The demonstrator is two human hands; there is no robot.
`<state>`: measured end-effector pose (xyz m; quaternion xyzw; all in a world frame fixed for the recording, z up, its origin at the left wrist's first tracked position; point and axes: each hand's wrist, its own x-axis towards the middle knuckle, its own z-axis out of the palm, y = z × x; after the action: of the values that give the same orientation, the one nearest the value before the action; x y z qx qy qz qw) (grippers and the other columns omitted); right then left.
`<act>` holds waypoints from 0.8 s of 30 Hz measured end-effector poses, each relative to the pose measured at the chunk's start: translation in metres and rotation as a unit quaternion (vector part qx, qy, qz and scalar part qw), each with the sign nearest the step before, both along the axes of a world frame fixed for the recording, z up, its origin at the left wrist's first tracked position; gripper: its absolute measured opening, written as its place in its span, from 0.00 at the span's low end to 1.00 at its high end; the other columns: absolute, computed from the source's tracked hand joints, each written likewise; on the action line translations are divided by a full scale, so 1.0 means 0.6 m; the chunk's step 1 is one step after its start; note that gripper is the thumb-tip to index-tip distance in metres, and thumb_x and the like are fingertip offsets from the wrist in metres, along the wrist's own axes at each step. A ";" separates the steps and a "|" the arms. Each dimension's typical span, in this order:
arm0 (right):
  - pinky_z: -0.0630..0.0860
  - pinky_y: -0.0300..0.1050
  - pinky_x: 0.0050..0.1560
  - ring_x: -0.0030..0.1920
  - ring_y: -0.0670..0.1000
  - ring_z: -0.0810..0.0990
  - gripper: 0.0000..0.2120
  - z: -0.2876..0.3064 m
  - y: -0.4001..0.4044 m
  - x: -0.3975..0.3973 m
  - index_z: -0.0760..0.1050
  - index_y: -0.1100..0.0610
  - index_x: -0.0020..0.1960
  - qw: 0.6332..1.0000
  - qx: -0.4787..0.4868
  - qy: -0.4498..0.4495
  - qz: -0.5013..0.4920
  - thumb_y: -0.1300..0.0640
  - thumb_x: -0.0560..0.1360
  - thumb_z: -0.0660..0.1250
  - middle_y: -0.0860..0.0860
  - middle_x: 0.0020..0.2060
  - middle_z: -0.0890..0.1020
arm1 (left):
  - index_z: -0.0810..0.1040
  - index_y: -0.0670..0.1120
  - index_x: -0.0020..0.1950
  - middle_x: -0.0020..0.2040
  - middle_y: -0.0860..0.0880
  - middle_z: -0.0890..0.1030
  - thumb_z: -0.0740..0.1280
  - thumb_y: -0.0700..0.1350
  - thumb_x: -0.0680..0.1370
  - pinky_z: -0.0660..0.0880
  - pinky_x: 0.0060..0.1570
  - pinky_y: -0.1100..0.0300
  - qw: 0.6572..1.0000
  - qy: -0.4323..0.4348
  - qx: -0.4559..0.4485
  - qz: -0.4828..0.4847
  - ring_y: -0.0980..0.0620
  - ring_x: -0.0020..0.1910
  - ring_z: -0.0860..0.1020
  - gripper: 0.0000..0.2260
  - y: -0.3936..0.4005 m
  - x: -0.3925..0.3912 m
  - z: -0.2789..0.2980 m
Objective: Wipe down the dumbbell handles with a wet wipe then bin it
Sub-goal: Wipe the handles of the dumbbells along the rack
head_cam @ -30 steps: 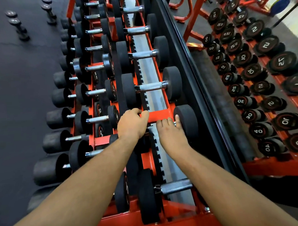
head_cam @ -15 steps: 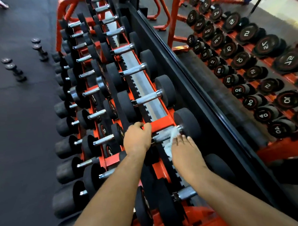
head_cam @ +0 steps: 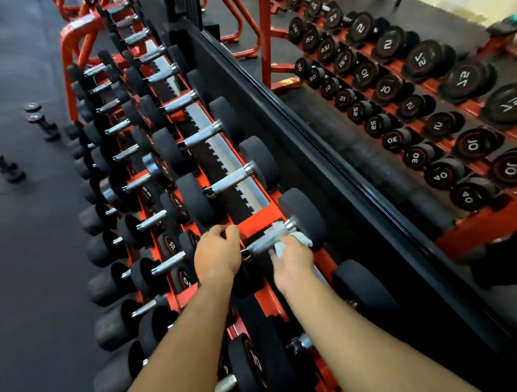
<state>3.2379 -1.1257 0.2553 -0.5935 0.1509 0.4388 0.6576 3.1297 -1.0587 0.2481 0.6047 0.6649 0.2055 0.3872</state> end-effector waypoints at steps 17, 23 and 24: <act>0.72 0.47 0.68 0.59 0.52 0.82 0.08 -0.046 0.021 0.035 0.81 0.59 0.55 0.982 0.142 0.118 -0.049 0.60 0.77 0.69 0.55 0.55 0.85 | 0.79 0.52 0.43 0.42 0.51 0.81 0.59 0.56 0.77 0.70 0.38 0.56 1.000 0.000 -0.004 0.018 0.48 0.42 0.78 0.12 0.006 0.001 -0.007; 0.81 0.41 0.48 0.52 0.50 0.84 0.13 -0.056 0.039 0.028 0.79 0.61 0.61 0.984 0.131 0.108 -0.047 0.59 0.78 0.69 0.55 0.56 0.84 | 0.80 0.53 0.45 0.41 0.53 0.80 0.60 0.55 0.78 0.70 0.38 0.56 1.000 -0.004 -0.007 0.018 0.51 0.42 0.78 0.11 0.005 0.001 -0.003; 0.80 0.40 0.45 0.51 0.50 0.85 0.14 -0.058 0.030 0.026 0.79 0.62 0.62 0.986 0.120 0.100 -0.049 0.60 0.78 0.69 0.55 0.55 0.85 | 0.80 0.53 0.46 0.41 0.54 0.80 0.60 0.55 0.78 0.70 0.39 0.56 1.000 -0.005 -0.007 0.017 0.52 0.42 0.77 0.11 0.005 0.001 -0.002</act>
<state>3.2537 -1.1077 0.2204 -0.4553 0.1914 0.4784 0.7260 3.1304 -1.0556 0.2470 0.5895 0.6749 0.2106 0.3907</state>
